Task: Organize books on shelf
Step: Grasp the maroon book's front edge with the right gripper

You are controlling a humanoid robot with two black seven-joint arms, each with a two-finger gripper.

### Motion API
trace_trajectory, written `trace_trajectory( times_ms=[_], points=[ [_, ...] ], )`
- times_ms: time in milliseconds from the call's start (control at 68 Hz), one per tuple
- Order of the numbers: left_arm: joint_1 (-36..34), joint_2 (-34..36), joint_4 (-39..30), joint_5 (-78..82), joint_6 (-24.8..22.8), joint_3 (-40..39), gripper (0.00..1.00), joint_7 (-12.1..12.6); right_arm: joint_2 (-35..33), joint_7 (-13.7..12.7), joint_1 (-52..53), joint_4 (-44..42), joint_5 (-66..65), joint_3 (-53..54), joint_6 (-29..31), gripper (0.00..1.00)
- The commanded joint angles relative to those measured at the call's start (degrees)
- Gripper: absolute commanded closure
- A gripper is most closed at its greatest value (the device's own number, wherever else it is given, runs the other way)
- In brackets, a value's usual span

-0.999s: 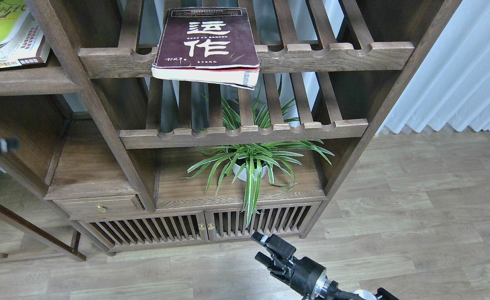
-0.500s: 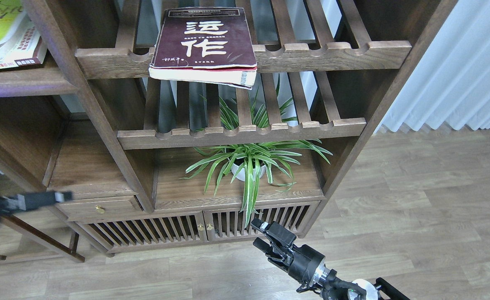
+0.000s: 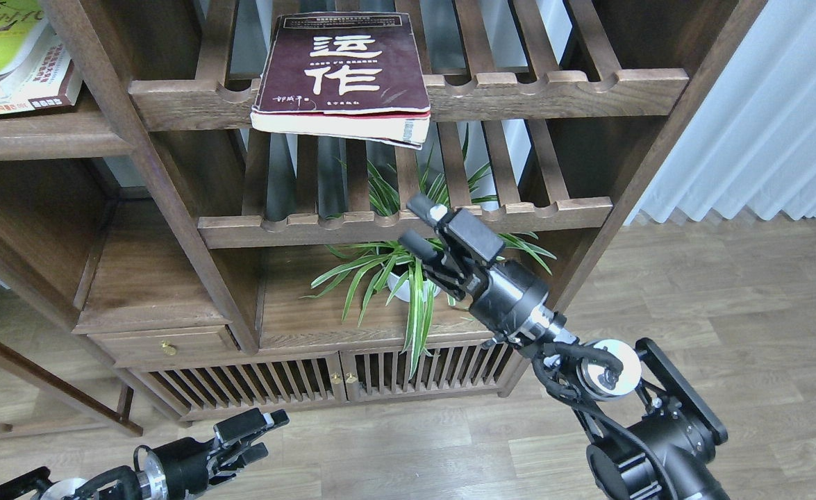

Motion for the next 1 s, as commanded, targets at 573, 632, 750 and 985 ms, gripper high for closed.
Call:
trace_trajectory(
  times_ms=[573, 632, 750, 985],
  points=[
    [2.73, -0.54, 4.89, -0.18, -0.01, 0.27, 0.0, -0.1, 0.0, 4.14, 13.03, 4.5, -9.11, -1.13, -13.87, 0.01],
    [3.35, -0.54, 5.33, -0.26, -0.01, 0.27, 0.0, -0.1, 0.0, 4.75, 13.91, 4.94, -9.11, -1.13, -14.84, 0.01],
    [3.88, -0.54, 5.95, -0.18, -0.01, 0.27, 0.0, -0.1, 0.0, 4.84, 14.35, 5.64, -9.2, -1.13, -15.98, 0.01],
    [4.32, -0.63, 8.32, -0.26, -0.01, 0.36, 0.0, -0.19, 0.0, 4.84, 16.2, 5.73, -11.48, -1.13, -19.76, 0.01]
  ],
)
